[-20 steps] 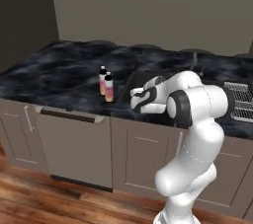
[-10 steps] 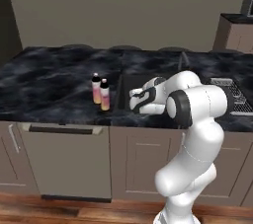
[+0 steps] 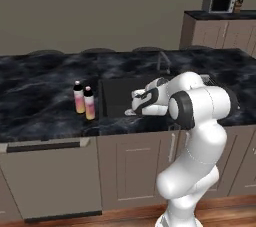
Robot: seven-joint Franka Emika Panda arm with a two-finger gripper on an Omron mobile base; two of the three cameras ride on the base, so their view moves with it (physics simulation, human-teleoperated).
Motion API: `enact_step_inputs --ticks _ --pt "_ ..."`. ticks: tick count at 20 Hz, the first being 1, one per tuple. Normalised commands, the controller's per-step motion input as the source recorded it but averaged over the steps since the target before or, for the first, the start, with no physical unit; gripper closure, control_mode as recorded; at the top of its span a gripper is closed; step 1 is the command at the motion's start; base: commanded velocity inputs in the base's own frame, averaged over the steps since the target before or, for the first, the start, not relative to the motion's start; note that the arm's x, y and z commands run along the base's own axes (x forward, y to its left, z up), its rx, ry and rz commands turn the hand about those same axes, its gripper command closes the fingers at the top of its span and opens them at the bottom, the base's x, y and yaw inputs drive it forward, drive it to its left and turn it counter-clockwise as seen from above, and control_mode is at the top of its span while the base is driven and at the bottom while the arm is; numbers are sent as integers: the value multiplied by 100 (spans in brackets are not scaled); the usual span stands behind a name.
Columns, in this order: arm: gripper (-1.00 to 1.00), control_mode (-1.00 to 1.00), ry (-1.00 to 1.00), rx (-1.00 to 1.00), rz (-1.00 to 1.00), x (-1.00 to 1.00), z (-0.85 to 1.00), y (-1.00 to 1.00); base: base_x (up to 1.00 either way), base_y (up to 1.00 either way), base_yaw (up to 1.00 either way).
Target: Place the large bottle from the dining counter next to the other large bottle outside the sink, and place the small bottle from the dining counter next to the other small bottle inside the sink.
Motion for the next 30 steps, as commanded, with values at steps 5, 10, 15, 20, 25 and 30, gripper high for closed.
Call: enact_step_inputs --ticks 5,10,15,20,25,30 --pt "100 100 0 0 0 0 0 0 31 22 -26" --pt "100 100 0 0 0 0 0 0 36 28 -21" --pt "100 100 0 0 0 0 0 0 45 36 -15" --pt "100 100 0 0 0 0 0 0 40 49 -11" --pt "100 100 0 0 0 0 0 0 34 25 -9" --pt "100 100 0 0 0 0 0 0 30 1 -6"
